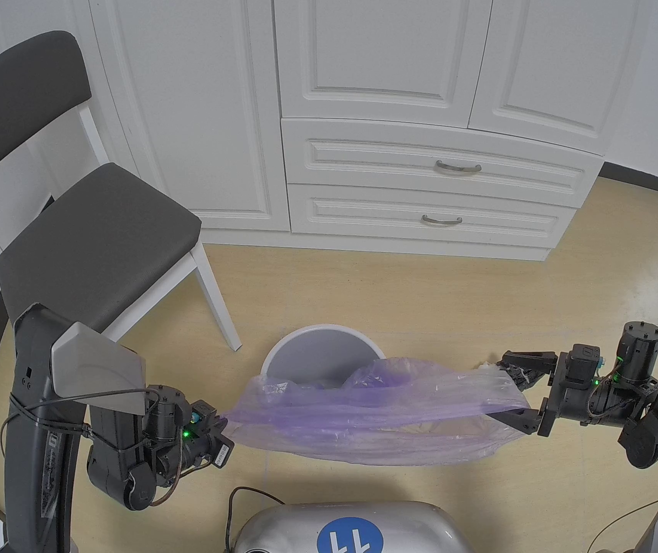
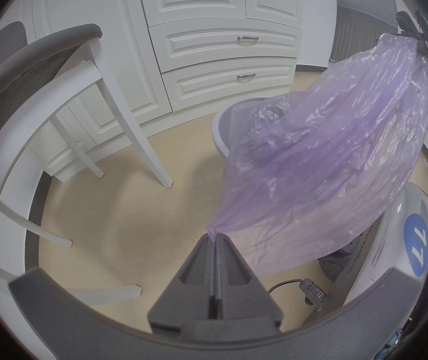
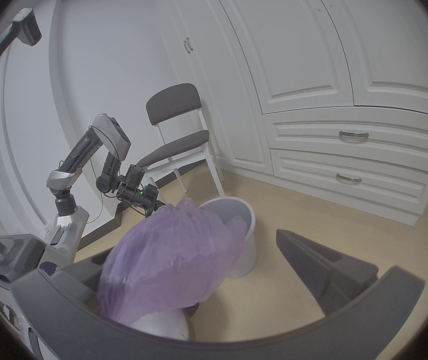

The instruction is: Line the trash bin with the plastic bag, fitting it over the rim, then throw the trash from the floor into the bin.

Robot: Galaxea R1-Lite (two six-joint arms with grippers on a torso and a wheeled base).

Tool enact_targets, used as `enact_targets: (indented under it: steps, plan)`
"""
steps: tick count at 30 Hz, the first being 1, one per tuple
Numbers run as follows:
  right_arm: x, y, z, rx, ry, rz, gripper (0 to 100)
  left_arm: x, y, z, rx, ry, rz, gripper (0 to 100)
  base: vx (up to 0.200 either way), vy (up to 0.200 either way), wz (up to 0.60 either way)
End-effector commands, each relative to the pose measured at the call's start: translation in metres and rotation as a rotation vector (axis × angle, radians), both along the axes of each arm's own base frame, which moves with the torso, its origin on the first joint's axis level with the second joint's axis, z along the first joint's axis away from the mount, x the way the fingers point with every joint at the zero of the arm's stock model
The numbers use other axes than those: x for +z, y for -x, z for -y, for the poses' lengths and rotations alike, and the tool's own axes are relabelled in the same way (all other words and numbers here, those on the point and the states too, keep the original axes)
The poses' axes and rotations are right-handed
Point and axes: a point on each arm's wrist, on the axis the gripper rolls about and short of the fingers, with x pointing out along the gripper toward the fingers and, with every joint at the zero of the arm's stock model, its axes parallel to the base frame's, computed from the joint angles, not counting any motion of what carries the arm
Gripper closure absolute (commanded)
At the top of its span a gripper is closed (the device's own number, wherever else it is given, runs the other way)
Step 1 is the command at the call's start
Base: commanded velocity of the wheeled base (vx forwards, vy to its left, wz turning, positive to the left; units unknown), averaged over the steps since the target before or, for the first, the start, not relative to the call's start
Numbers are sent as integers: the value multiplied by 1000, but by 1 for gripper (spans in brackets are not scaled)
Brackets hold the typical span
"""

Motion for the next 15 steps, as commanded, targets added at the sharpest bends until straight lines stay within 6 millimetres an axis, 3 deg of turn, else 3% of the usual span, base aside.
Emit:
enact_targets:
  steps: [1,8,15]
  plan:
    - [0,0,1,21,-4,13,0,-1,0,-2,6,-1,-3,100,0,0,0]
    - [-8,-7,7,-2,-2,-7,0,-7,-4,-15,40,-14,-17,100,0,0,0]
    - [4,-5,19,20,-25,40,0,-14,-5,-23,53,-35,-32,100,0,0,0]
